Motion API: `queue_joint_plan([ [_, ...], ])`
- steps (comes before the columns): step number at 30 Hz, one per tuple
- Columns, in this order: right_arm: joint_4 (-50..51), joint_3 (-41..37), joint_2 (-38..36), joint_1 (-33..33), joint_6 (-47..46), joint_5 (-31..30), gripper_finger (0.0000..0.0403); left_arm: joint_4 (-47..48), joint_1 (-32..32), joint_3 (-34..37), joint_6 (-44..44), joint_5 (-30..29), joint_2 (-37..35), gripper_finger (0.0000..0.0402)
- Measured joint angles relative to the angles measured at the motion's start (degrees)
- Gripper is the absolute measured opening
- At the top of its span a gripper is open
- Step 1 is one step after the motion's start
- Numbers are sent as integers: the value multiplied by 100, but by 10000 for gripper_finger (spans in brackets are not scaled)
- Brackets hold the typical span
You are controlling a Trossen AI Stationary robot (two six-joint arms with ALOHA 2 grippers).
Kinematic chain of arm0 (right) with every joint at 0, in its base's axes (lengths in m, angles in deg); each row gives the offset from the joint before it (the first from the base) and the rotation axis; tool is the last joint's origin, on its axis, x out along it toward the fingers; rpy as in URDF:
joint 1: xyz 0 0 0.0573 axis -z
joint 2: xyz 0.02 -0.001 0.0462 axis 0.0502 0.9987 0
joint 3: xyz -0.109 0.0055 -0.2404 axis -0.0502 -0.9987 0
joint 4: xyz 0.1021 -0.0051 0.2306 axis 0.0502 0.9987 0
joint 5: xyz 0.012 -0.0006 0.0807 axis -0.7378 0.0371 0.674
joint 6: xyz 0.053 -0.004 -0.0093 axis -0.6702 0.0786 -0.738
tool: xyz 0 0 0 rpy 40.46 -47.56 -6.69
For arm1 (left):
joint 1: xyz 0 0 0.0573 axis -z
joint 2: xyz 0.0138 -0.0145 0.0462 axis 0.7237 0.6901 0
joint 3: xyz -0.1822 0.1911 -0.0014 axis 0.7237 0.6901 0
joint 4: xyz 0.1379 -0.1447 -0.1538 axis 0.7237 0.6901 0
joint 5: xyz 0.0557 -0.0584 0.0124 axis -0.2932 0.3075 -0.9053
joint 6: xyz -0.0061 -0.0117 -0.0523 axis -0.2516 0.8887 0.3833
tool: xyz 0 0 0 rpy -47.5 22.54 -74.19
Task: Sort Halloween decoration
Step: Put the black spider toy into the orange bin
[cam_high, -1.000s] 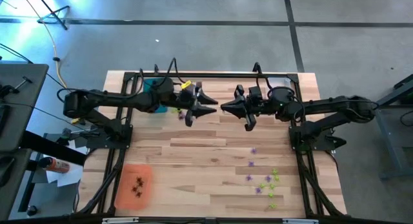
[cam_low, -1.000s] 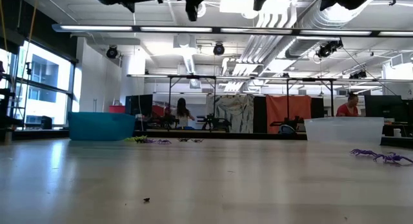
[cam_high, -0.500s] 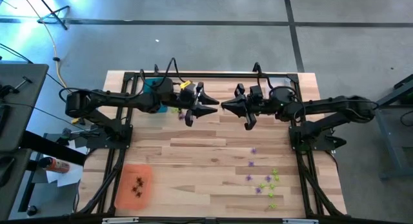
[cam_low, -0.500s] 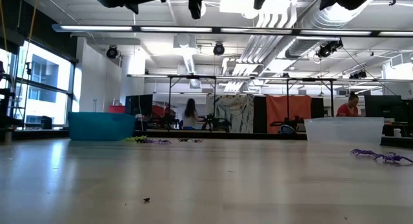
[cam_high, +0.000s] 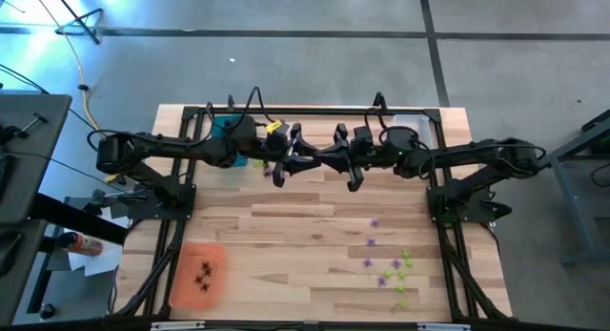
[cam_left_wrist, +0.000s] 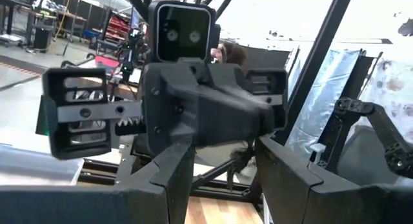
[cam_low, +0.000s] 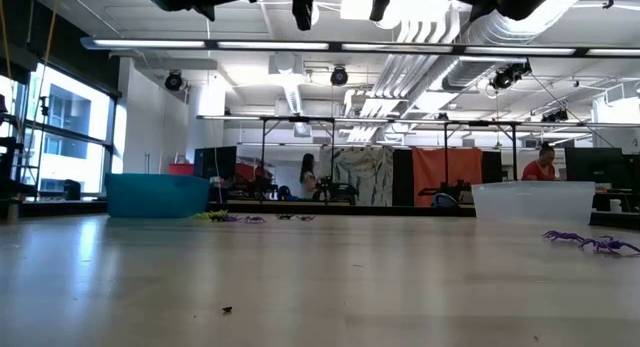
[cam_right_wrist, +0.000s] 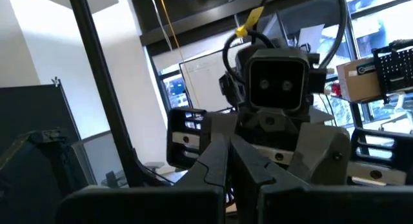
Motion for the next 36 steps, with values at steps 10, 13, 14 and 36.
queue_joint_plan([
  [10,-12,0,-55,31,28,72,0,23,-47,0,-74,608,-2,110],
  [13,9,0,-55,26,2,126,0,21,-93,0,-26,619,-9,89],
  [14,20,-2,-55,26,2,127,0,23,-99,0,-26,619,-11,82],
  [36,582,-11,-249,147,-153,-384,58,988,-476,0,-373,636,-343,1],
])
